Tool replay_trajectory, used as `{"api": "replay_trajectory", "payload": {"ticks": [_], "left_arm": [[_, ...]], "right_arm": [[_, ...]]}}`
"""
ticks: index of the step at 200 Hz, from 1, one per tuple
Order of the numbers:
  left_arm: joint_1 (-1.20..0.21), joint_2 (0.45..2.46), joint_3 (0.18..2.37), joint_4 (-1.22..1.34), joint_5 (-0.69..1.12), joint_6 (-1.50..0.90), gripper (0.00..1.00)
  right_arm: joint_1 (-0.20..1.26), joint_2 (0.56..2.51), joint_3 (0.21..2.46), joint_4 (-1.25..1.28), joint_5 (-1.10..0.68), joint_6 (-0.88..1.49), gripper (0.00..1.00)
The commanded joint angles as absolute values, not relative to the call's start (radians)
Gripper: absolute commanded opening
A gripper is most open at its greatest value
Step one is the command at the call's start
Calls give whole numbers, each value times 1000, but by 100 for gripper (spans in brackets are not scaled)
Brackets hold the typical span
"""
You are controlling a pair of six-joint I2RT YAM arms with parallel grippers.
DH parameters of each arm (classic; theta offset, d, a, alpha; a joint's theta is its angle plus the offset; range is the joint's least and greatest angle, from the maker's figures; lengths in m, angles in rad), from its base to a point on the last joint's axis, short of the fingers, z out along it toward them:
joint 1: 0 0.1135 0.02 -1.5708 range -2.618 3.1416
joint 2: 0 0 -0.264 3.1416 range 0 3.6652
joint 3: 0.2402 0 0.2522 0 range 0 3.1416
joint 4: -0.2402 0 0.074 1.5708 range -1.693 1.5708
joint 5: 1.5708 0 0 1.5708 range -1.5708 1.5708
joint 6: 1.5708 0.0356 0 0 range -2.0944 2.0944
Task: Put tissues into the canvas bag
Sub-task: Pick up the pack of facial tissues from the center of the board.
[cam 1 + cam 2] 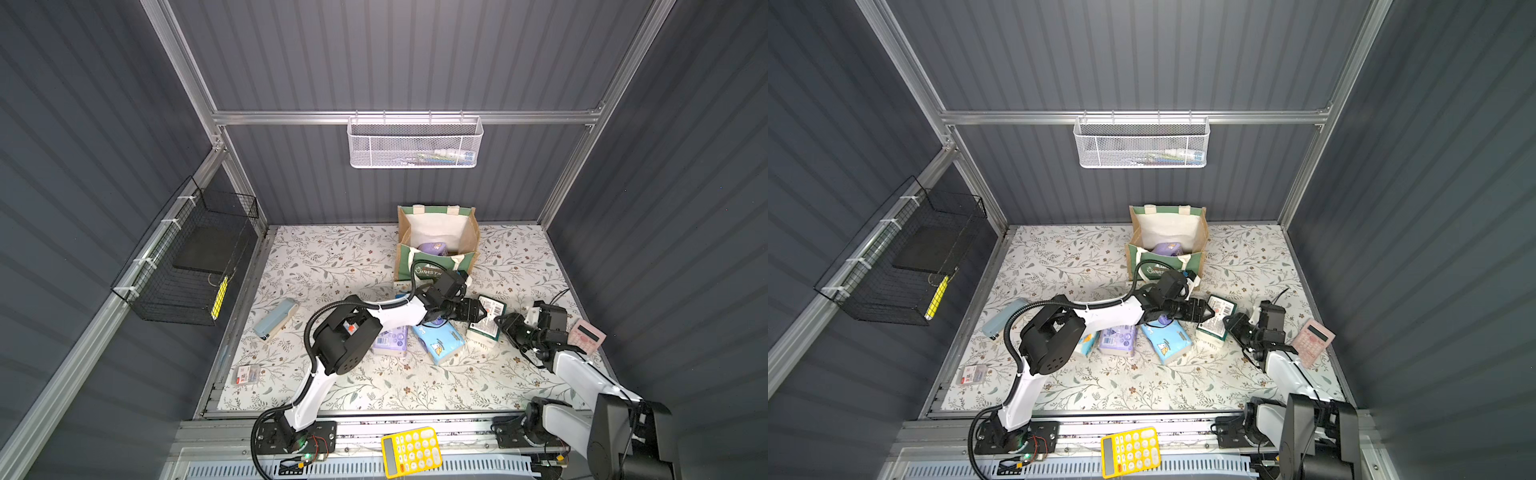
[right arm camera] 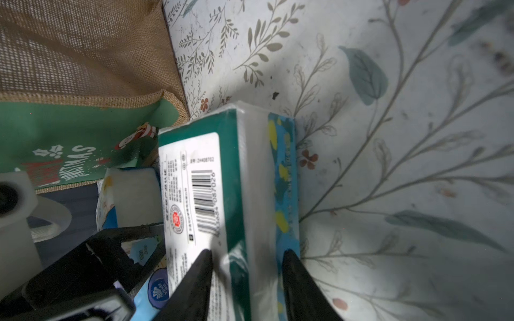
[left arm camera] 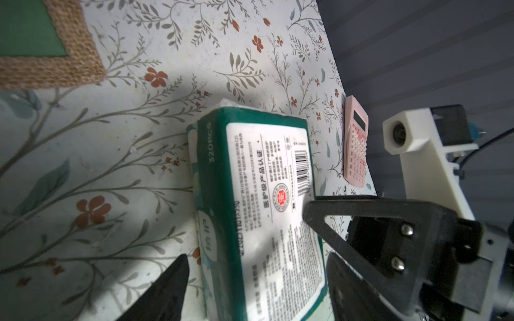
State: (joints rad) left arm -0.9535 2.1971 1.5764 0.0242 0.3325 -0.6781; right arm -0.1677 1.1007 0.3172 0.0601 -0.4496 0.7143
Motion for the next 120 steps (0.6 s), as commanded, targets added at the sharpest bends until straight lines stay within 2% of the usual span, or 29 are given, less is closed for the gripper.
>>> {"api": "replay_trajectory", "payload": {"ticks": [1, 120], "left_arm": [[-945, 2233, 1635, -33, 369, -639, 78], [-945, 2295, 1659, -4, 438, -694, 79]], "right_arm": [[-172, 1106, 296, 70, -439, 736, 42], [-178, 1087, 210, 135, -419, 799, 39]]}}
